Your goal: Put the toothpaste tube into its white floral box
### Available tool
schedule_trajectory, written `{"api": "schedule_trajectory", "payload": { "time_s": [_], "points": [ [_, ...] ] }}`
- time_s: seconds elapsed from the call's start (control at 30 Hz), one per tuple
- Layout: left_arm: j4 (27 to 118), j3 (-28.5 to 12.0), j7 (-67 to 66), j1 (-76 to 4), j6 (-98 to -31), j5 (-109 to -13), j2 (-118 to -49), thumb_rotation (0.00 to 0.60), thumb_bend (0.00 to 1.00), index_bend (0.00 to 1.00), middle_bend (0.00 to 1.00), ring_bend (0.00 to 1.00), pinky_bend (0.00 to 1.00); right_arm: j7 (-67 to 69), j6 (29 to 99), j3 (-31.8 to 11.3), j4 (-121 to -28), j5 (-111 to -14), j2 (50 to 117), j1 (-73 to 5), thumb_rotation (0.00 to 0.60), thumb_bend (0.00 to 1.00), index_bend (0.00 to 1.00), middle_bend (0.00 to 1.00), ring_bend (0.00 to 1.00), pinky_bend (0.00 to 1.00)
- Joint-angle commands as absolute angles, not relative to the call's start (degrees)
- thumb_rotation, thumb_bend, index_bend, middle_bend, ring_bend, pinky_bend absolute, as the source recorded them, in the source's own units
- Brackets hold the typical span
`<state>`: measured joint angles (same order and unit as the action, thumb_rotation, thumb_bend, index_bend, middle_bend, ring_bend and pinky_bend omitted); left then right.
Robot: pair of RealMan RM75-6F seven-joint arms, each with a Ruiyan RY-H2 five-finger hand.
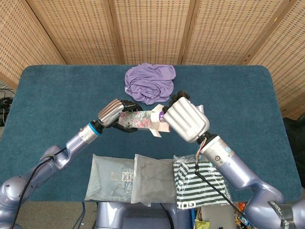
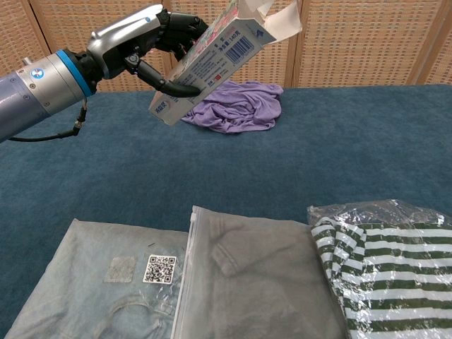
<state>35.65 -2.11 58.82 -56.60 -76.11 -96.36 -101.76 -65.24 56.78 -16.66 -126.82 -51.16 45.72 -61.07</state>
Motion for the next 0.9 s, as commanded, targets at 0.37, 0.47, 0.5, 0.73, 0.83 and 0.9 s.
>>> {"api": "schedule_trajectory", "payload": {
  "time_s": [0.37,0.47,0.5,0.73,0.83,0.9],
  "points": [
    [36.69,-2.40,59.13,-57.03,-75.61,-95.59,-101.17,0.600,0.54,0.55,0.51,0.47,0.53,-68.66,59.09,-13.05,-126.74,-51.94,45.35,-62.29,0.600,0.83,0.59,0.62,0.49,0.47],
    [37.67,-2.77,58.95,-57.57,-74.79,-95.23,-100.93,0.600,0.54,0.55,0.51,0.47,0.53,-69.18,59.47,-12.69,-127.25,-52.27,45.78,-62.67,0.600,0.83,0.59,0.62,0.49,0.48],
    [38.11,-2.89,58.94,-57.82,-74.37,-95.10,-100.87,0.600,0.54,0.55,0.51,0.47,0.53,-69.27,59.61,-12.65,-127.56,-52.46,46.00,-62.82,0.600,0.83,0.59,0.62,0.49,0.48],
    [39.99,-3.20,57.37,-58.79,-73.06,-94.90,-100.46,0.600,0.54,0.55,0.51,0.47,0.53,-70.45,60.15,-12.22,-127.76,-52.30,47.32,-64.17,0.600,0.83,0.59,0.62,0.49,0.48],
    [40.48,-3.27,57.01,-58.92,-72.87,-94.84,-100.35,0.600,0.54,0.55,0.51,0.47,0.53,-71.30,60.28,-11.92,-127.45,-51.97,47.89,-64.74,0.600,0.83,0.59,0.62,0.49,0.48],
    [40.83,-3.27,56.70,-59.05,-72.61,-94.81,-100.25,0.600,0.54,0.55,0.51,0.47,0.54,-72.00,60.40,-11.64,-127.19,-51.74,48.38,-65.19,0.600,0.83,0.59,0.62,0.49,0.48]
  ]
}}
